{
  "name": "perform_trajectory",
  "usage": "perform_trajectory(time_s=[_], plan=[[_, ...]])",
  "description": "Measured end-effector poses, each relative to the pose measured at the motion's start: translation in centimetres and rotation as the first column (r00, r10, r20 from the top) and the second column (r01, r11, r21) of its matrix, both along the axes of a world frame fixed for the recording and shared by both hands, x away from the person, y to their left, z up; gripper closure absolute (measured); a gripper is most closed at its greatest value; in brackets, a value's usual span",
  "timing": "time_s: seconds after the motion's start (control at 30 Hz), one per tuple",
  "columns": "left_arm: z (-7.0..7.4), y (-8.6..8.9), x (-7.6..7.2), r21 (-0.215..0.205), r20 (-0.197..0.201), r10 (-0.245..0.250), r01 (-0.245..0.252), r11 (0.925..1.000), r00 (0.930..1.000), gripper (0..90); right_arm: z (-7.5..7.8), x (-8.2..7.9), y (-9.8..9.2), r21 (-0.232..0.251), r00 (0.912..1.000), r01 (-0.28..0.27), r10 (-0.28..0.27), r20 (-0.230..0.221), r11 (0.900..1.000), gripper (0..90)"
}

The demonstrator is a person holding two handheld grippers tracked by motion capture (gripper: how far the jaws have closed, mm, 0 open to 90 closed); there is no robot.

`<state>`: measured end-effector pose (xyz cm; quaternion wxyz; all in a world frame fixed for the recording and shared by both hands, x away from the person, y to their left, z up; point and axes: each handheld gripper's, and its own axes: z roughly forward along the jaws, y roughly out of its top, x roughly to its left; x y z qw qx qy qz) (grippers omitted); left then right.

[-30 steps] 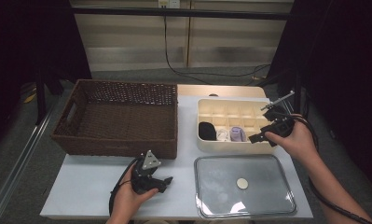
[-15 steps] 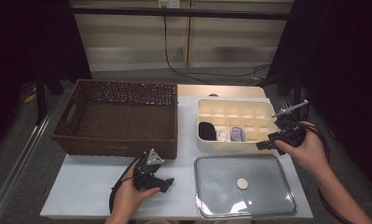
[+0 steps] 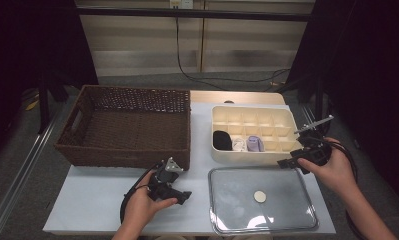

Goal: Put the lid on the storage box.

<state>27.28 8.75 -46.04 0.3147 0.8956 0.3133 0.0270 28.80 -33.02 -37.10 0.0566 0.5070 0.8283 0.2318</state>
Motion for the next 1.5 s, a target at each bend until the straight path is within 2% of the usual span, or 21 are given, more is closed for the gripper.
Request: perform_trajectory(time_s=[0.1,0.37,0.43,0.5,0.6,0.7,0.77,0.83,0.9,1.1,1.23,1.5], plan=[[0.4,-0.4,0.0,-0.012,-0.005,-0.007,0.007,0.9999,1.0,27.9,-0.3,-0.2,0.0,-0.008,1.0,-0.008,0.008,0.005,1.0,30.0],[0.7,-1.2,0.2,-0.023,-0.086,0.006,-0.008,0.9997,0.9962,29.1,-0.9,-0.8,-0.2,-0.017,1.0,-0.001,0.001,-0.004,1.0,29.9],[0.8,-1.4,0.3,-0.027,-0.11,0.004,-0.007,0.9996,0.9939,32.1,-1.1,-0.9,-0.3,-0.019,1.0,0.006,-0.006,-0.004,1.0,29.4],[0.9,-1.6,0.3,-0.024,-0.119,0.0,-0.003,0.9997,0.9929,32.9,-1.2,-1.0,-0.4,-0.021,0.9999,0.011,-0.011,-0.011,1.0,29.4],[1.1,-2.0,0.4,-0.047,-0.163,0.005,-0.012,0.9988,0.9867,36.3,-1.6,-1.2,-0.7,-0.03,0.9998,0.013,-0.013,-0.014,0.999,29.4],[1.2,-2.4,0.4,-0.04,-0.188,0.008,-0.016,0.9991,0.9821,37.4,-2.0,-1.3,-0.9,-0.029,0.9995,0.017,-0.018,-0.028,0.999,30.2],[1.2,-2.7,0.4,-0.052,-0.23,0.018,-0.03,0.9982,0.973,39.2,-2.4,-1.4,-1.0,-0.026,0.9988,0.029,-0.03,-0.038,0.999,30.7],[1.3,-2.8,0.4,-0.047,-0.236,0.023,-0.035,0.9983,0.9714,39.4,-2.6,-1.6,-1.1,-0.027,0.9978,0.037,-0.039,-0.054,0.999,31.1],[1.4,-3.0,0.4,-0.05,-0.257,0.027,-0.041,0.9979,0.966,41.0,-2.9,-1.7,-1.2,-0.025,0.9978,0.043,-0.044,-0.05,0.999,31.4],[1.3,-3.5,0.5,-0.047,-0.283,0.031,-0.046,0.9978,0.9587,42.3,-3.4,-2.0,-1.7,-0.028,0.9954,0.066,-0.068,-0.068,0.997,32.2],[1.4,-3.7,0.7,-0.059,-0.304,0.033,-0.053,0.9968,0.9521,43.2,-3.8,-2.3,-2.0,-0.029,0.9943,0.07,-0.072,-0.079,0.997,32.8],[1.3,-4.4,0.6,-0.076,-0.32,0.044,-0.073,0.9944,0.9463,43.6,-4.5,-2.7,-2.4,-0.03,0.9921,0.081,-0.084,-0.093,0.996,34.1]])
